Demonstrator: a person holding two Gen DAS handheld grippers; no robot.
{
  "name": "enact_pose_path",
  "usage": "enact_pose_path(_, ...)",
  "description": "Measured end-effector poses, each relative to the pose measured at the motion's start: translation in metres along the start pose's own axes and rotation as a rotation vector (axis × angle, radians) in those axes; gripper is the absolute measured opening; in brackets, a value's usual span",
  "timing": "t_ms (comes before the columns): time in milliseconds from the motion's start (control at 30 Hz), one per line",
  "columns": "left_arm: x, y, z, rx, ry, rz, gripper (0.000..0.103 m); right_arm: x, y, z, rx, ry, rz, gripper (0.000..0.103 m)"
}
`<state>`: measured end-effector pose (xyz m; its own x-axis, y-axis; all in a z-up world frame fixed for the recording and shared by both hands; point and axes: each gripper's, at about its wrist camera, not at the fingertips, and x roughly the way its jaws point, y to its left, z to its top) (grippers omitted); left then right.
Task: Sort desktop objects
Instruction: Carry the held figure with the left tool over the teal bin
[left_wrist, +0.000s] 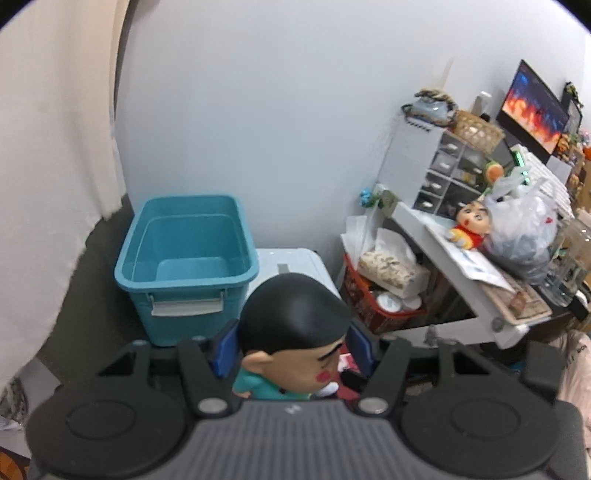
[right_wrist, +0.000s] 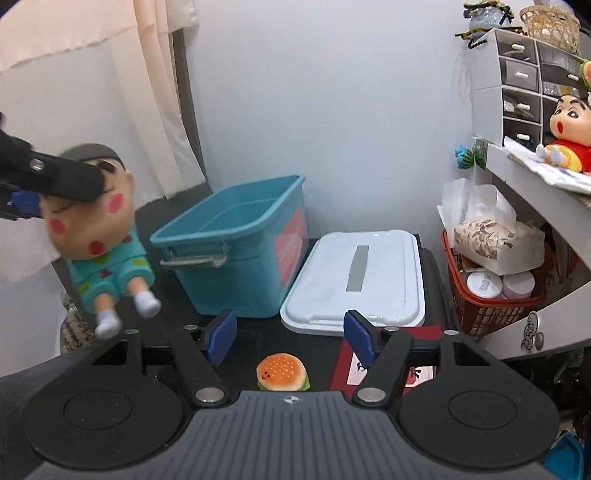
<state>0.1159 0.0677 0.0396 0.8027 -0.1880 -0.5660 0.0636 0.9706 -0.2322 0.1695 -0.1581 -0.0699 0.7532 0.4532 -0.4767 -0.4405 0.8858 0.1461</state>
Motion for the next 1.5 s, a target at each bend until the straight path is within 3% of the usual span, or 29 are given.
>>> enact_pose_path(100,-0.017,-0.019,0.003,0.002,-0.017,0.018,0.065,-0.012,0.003,0.004,-0.011,-0.019,0.012,0.080)
enact_pose_path(200,-0.033,-0.036,0.004,0.003,-0.041,0.028,0.065,-0.027,0.002,0.007,-0.014,-0.042,0.019,0.082)
enact_pose_path(367,-0.059,-0.054,0.005,-0.080,-0.059,0.000,0.065,-0.042,-0.006,0.008,0.001,-0.049,0.019,0.083)
enact_pose_path(500,-0.081,-0.069,0.010,-0.041,-0.079,0.014,0.065,-0.048,-0.014,0.012,0.057,-0.064,0.032,0.083)
enact_pose_path(733,-0.094,-0.071,0.029,-0.012,-0.088,-0.006,0.065,-0.066,-0.003,0.040,0.086,-0.128,0.041,0.083)
enact_pose_path(1067,-0.124,-0.061,0.036,0.011,-0.126,-0.025,0.065,-0.076,0.023,0.062,0.060,-0.085,0.002,0.088)
enact_pose_path(1233,-0.120,-0.057,0.041,0.025,-0.110,-0.045,0.065,-0.076,0.014,0.059,0.073,-0.061,-0.011,0.089)
enact_pose_path(1500,-0.078,-0.034,0.046,0.010,-0.077,-0.042,0.065,-0.060,0.005,0.043,0.033,-0.026,0.026,0.089)
